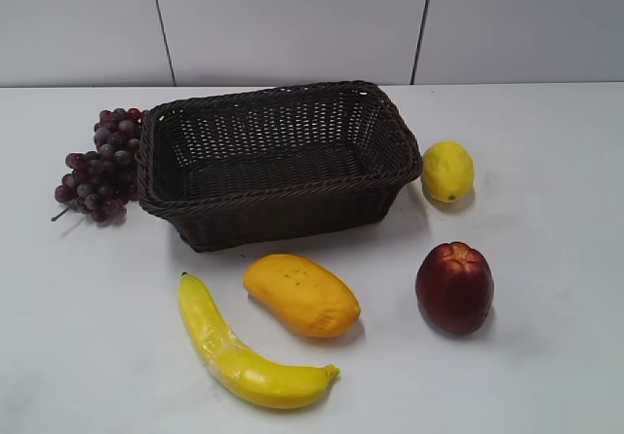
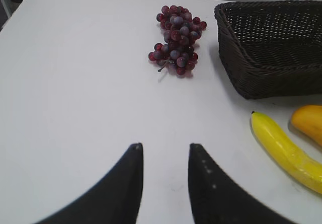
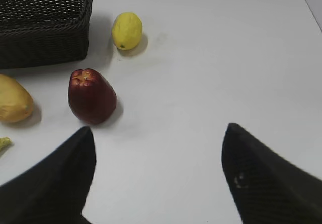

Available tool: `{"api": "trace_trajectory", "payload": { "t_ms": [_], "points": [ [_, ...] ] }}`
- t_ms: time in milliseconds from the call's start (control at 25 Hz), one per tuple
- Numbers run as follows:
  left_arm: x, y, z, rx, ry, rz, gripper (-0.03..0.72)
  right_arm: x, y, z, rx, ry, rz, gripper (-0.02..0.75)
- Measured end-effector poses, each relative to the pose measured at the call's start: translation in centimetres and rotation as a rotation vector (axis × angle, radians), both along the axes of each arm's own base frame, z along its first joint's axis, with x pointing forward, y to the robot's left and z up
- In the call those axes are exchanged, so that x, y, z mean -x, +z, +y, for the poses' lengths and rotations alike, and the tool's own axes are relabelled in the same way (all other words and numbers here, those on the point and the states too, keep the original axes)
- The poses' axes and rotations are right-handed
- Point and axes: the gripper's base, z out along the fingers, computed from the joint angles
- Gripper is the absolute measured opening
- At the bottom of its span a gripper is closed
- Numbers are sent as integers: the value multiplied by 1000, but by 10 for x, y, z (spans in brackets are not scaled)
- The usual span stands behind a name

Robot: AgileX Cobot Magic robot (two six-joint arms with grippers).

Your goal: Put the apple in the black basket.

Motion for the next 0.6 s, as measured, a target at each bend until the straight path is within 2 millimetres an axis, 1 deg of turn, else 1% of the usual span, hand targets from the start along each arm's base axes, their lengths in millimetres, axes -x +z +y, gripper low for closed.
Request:
{"api": "trace_trajectory", "payload": {
  "t_ms": [120,200,320,600],
  "points": [
    [0,0,0,0,0,0,236,0,1,0,0,-1,-5,589],
    [0,0,0,0,0,0,236,1,5,0,1,-2,-27,589],
    [0,0,0,0,0,0,236,-7,14,0,-1,-4,-11,589],
    [0,0,0,0,0,0,236,-50,23,-1,-4,-5,209,589]
  ]
}}
